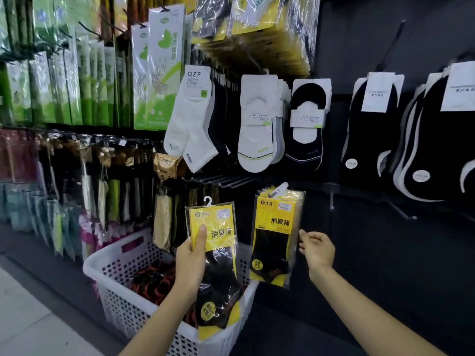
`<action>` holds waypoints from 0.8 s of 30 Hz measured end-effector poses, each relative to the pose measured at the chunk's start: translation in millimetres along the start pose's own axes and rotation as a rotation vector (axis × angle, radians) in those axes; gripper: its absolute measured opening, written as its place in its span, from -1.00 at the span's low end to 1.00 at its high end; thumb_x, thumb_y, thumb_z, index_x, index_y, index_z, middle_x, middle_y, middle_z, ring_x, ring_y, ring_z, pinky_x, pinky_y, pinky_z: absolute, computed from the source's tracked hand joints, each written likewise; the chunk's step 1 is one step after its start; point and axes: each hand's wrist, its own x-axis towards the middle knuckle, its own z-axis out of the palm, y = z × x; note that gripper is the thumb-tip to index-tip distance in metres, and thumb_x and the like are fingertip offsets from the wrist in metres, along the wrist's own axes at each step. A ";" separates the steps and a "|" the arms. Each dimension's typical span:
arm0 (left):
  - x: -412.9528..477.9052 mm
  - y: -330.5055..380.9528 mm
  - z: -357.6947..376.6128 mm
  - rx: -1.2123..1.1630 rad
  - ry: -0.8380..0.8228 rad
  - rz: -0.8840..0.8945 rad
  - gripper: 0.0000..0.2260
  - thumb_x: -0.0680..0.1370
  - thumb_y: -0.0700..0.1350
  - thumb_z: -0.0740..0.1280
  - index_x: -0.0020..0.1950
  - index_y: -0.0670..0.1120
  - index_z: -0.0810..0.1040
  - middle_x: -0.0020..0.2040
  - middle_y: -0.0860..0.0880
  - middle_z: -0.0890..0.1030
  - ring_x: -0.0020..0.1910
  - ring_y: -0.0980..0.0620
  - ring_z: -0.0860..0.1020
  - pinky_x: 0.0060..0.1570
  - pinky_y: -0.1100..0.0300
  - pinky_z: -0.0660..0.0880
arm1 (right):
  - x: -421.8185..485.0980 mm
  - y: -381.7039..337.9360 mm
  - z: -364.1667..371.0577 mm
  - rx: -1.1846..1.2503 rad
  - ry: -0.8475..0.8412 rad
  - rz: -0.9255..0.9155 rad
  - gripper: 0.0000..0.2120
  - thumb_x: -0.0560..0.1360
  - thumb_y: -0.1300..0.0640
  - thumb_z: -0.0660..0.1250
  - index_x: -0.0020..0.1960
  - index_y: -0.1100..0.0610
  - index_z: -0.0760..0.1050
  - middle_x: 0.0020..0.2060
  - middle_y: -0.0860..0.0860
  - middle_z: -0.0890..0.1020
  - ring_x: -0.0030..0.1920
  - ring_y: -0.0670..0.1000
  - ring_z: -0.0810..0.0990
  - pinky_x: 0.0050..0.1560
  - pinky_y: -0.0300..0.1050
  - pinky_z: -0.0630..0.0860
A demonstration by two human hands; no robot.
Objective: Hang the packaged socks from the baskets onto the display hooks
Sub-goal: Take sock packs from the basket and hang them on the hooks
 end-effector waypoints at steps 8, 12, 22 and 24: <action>-19.5 10.1 34.2 -0.061 -0.159 0.005 -0.55 0.55 0.13 0.22 -0.43 -0.01 0.16 -0.61 0.10 0.16 -0.62 0.18 0.16 -0.25 0.15 0.31 | -60.0 -34.2 -6.6 0.042 -0.490 -0.085 -0.84 0.55 0.05 0.31 0.03 0.12 0.53 -0.13 0.02 0.67 -0.15 -0.05 0.65 -0.18 -0.28 0.59; -28.9 13.9 52.0 -0.153 -0.287 0.053 -0.76 0.56 0.05 0.25 -0.18 -0.03 0.60 -0.37 0.16 0.64 -0.35 0.27 0.59 -0.31 0.47 0.44 | -80.0 -41.7 -10.2 -0.016 -0.689 -0.166 -0.83 0.54 0.07 0.32 0.08 0.11 0.55 -0.07 -0.01 0.71 -0.04 -0.05 0.69 -0.03 -0.22 0.60; -31.4 15.2 56.9 -0.205 -0.372 0.049 -0.79 0.59 -0.06 0.23 0.22 0.01 0.46 -0.09 0.12 0.67 -0.10 0.22 0.65 -0.17 0.36 0.55 | -66.9 -34.1 -25.7 0.081 -0.450 -0.238 -0.87 0.55 0.16 0.31 0.08 0.11 0.56 -0.11 -0.01 0.72 -0.09 -0.07 0.70 -0.11 -0.24 0.60; -29.1 12.8 58.1 -0.197 -0.388 0.036 -0.77 0.59 -0.06 0.22 0.25 0.00 0.46 -0.05 0.12 0.66 -0.07 0.24 0.64 -0.20 0.42 0.52 | -60.7 -33.0 -22.4 0.047 -0.432 -0.241 -0.85 0.55 0.15 0.32 0.09 0.13 0.56 -0.13 -0.03 0.72 -0.08 -0.07 0.69 -0.03 -0.15 0.61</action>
